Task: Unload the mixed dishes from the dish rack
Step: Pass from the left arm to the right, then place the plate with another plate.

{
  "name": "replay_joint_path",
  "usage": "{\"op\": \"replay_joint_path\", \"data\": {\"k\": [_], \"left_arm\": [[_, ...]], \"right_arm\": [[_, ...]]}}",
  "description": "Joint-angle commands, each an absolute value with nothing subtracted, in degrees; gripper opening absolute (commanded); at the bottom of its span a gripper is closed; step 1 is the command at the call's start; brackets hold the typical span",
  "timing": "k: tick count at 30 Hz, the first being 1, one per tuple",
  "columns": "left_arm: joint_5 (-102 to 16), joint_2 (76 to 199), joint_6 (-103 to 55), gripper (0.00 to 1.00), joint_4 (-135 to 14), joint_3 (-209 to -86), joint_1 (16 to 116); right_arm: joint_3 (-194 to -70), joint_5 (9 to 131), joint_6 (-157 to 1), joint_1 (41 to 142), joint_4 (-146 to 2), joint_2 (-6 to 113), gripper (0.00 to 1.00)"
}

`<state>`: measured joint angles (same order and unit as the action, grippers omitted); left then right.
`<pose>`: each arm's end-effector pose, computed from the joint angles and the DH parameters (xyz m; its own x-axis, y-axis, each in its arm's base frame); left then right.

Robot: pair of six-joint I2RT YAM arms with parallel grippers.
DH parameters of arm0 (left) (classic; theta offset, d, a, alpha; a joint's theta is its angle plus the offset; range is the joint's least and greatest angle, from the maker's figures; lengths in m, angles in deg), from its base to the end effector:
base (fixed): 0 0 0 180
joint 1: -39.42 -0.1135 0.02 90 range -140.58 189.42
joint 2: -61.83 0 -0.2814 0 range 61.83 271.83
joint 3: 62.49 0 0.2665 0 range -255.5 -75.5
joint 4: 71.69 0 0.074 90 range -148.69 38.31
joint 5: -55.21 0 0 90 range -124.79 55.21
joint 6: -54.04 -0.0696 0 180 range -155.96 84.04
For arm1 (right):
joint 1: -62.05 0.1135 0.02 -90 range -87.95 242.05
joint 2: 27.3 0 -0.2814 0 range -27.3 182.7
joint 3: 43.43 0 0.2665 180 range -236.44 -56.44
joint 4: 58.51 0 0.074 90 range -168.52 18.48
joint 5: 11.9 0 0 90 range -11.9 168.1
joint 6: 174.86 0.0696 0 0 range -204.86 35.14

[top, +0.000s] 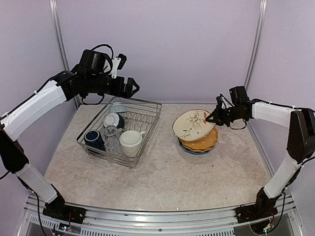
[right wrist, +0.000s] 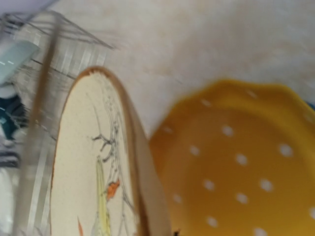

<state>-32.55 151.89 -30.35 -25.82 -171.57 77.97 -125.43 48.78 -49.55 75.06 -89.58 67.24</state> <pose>0.3148 -0.2473 0.4169 -0.4097 0.2016 -0.8896 0.5581 0.8269 -0.0696 0.3820 0.1232 0.2433 -0.8615 0.3182 -0.3956 -0.0536 0.7179 0.6941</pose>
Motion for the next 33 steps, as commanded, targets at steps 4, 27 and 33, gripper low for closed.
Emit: {"op": "replay_joint_path", "data": {"k": [4,27,33], "left_arm": [[-45.59,149.58,-16.88,0.99,-20.92,-164.91,66.43],[-47.06,142.75,-11.70,0.99,-12.17,-155.81,59.20],[-44.20,142.05,-11.91,0.99,-6.73,-155.25,59.46]], "right_arm": [[-124.73,52.21,-57.02,72.14,-93.44,63.27,0.00],[-126.67,52.74,-64.43,70.63,-95.93,70.81,0.29],[-128.27,56.30,-67.72,70.65,-99.21,70.17,0.45]]}}
